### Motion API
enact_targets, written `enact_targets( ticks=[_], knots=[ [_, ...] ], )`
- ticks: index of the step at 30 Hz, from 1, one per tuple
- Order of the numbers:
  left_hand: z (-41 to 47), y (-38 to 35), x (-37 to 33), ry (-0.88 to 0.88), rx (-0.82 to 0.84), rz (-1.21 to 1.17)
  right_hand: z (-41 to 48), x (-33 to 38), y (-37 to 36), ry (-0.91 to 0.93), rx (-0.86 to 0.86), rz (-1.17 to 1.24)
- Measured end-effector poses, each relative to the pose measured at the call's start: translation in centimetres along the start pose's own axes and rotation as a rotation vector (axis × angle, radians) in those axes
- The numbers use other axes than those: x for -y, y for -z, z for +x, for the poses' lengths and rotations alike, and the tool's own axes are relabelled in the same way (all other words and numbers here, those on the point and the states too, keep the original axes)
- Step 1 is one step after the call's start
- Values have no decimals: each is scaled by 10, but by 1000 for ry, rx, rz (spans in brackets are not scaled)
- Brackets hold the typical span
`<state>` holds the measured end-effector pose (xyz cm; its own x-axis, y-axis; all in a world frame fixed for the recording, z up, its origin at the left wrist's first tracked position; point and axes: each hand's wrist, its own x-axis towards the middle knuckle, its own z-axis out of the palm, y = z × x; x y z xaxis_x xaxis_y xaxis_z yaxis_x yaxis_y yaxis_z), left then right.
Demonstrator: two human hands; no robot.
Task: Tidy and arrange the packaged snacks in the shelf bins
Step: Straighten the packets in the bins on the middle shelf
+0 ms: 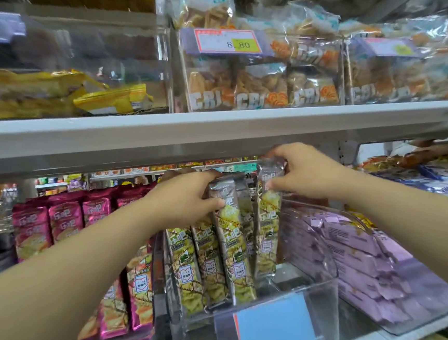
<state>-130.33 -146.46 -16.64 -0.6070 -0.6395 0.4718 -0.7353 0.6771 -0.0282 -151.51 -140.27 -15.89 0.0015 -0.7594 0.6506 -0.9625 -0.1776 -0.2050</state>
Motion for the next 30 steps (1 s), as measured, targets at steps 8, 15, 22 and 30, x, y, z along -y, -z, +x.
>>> enact_targets(
  ticks=[8,15,22,30],
  knots=[
    [16,-20,2,11,-171,248,19,3,-34,75,102,-9],
    [28,-34,9,15,-284,310,26,1,-51,107,155,-18],
    [25,-32,11,-8,-25,235,33,-10,-64,130,144,-211],
    [23,-37,13,-34,6,315,19,-7,-58,173,134,-324]
  ],
)
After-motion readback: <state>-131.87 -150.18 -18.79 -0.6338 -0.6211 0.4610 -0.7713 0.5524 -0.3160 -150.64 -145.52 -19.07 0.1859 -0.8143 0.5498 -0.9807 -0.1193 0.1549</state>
